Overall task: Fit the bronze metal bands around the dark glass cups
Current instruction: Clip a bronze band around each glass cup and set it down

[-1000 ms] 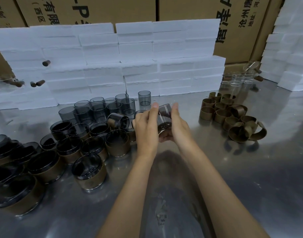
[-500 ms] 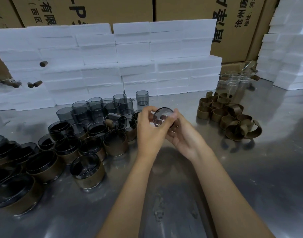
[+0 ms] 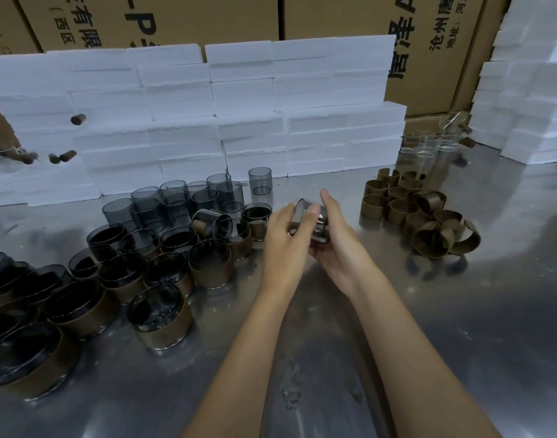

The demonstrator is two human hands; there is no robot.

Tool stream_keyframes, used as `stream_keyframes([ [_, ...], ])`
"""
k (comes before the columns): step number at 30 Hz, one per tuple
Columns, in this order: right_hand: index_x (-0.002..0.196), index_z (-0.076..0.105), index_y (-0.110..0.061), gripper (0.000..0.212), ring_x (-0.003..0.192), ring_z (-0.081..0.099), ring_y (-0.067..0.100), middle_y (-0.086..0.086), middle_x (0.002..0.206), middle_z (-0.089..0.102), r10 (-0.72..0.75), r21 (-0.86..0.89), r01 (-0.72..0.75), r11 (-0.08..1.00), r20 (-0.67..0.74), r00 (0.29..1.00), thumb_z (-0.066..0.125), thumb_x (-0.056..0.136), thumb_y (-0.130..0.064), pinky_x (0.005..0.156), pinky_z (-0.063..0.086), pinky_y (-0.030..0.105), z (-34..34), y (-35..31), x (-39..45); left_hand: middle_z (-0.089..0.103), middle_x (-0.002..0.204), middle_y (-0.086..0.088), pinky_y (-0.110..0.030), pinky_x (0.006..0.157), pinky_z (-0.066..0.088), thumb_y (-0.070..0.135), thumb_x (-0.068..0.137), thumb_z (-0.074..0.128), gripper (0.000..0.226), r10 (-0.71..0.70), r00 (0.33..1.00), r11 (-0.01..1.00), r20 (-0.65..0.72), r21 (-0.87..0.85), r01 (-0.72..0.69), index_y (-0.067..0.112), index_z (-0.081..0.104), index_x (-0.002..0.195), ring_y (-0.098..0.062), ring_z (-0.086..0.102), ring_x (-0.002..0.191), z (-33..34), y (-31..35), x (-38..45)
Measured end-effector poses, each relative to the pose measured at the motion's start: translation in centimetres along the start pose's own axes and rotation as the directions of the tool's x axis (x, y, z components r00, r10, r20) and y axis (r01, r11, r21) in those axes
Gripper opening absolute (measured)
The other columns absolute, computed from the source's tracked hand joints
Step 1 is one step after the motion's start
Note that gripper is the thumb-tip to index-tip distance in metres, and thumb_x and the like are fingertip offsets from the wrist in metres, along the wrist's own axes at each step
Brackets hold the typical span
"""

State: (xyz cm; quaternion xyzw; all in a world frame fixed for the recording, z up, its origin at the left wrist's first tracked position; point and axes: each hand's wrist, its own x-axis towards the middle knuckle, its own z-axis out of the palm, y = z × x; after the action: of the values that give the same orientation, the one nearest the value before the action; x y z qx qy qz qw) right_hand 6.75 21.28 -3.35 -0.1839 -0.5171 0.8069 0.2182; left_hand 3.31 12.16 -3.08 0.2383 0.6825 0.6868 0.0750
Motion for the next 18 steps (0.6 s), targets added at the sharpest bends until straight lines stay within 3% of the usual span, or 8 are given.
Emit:
stream_keyframes([
  [2,0.123,0.064,-0.009,0.093,0.078,0.064,0.017,0.009,0.095,0.069,-0.016,-0.149,0.006,0.989,-0.066,0.998,0.054,0.074,-0.088,0.066,0.048,0.029,0.3,0.0,0.1,0.069,0.118,-0.016,-0.044,0.096,0.054,0.04,0.105,0.052,0.036,-0.027,0.999,0.997,-0.02,-0.078,0.026,0.011,0.071,0.115,-0.019,0.067,0.105,0.2,-0.2,-0.1],
  [3,0.12,0.063,-0.011,0.096,0.074,0.063,0.014,0.006,0.092,0.069,-0.044,-0.228,0.02,0.973,-0.098,0.994,0.05,0.07,-0.092,0.06,0.046,0.026,0.4,0.1,0.1,0.072,0.112,-0.019,-0.046,0.092,0.055,0.04,0.107,0.048,0.037,-0.072,0.997,0.986,-0.032,-0.153,0.066,0.011,0.071,0.111,-0.022,0.07,0.098,0.3,-0.3,0.1],
  [7,0.096,0.054,-0.02,0.056,0.079,0.064,0.008,-0.005,0.085,0.065,-0.251,-0.456,0.158,0.876,-0.15,0.956,0.057,0.086,-0.075,0.061,0.044,0.018,0.3,1.4,0.6,0.071,0.121,-0.021,-0.049,0.094,0.058,0.037,0.111,0.035,0.039,-0.261,0.965,0.872,0.005,-0.428,0.238,0.014,0.062,0.129,-0.034,0.07,0.112,0.4,-1.0,0.5],
  [10,0.085,0.049,-0.019,0.049,0.067,0.057,0.001,-0.007,0.076,0.06,-0.361,-0.577,0.208,0.79,-0.162,0.919,0.061,0.09,-0.066,0.059,0.042,0.014,0.1,2.0,1.0,0.069,0.126,-0.021,-0.049,0.101,0.054,0.04,0.109,0.041,0.042,-0.288,0.955,0.818,0.071,-0.5,0.284,0.011,0.058,0.134,-0.033,0.068,0.116,0.5,-1.4,0.6],
  [14,0.077,0.049,-0.017,0.041,0.069,0.057,0.015,-0.006,0.069,0.059,-0.423,-0.61,0.239,0.755,-0.176,0.889,0.055,0.102,-0.05,0.068,0.043,0.033,-0.7,2.0,1.2,0.071,0.098,-0.009,-0.034,0.072,0.06,0.037,0.095,0.07,0.046,-0.283,0.955,0.809,0.093,-0.512,0.289,0.004,0.062,0.125,-0.02,0.072,0.087,0.5,-1.7,0.8],
  [16,0.079,0.057,-0.008,0.04,0.074,0.059,0.025,0.001,0.072,0.062,-0.45,-0.63,0.226,0.743,-0.22,0.866,0.049,0.107,-0.036,0.072,0.044,0.036,-1.1,2.1,1.3,0.065,0.101,-0.011,-0.033,0.07,0.06,0.029,0.094,0.073,0.03,-0.301,0.949,0.784,0.09,-0.543,0.3,0.006,0.066,0.111,-0.019,0.072,0.087,0.3,-1.9,1.1],
  [18,0.094,0.065,0.0,0.038,0.094,0.063,0.037,0.016,0.093,0.07,-0.451,-0.643,0.142,0.752,-0.345,0.823,0.044,0.109,-0.028,0.082,0.045,0.04,-1.7,1.3,2.2,0.062,0.106,-0.013,-0.036,0.073,0.061,0.024,0.093,0.073,0.021,-0.323,0.941,0.742,0.096,-0.592,0.315,0.008,0.068,0.106,-0.021,0.068,0.094,0.1,-2.0,1.4],
])
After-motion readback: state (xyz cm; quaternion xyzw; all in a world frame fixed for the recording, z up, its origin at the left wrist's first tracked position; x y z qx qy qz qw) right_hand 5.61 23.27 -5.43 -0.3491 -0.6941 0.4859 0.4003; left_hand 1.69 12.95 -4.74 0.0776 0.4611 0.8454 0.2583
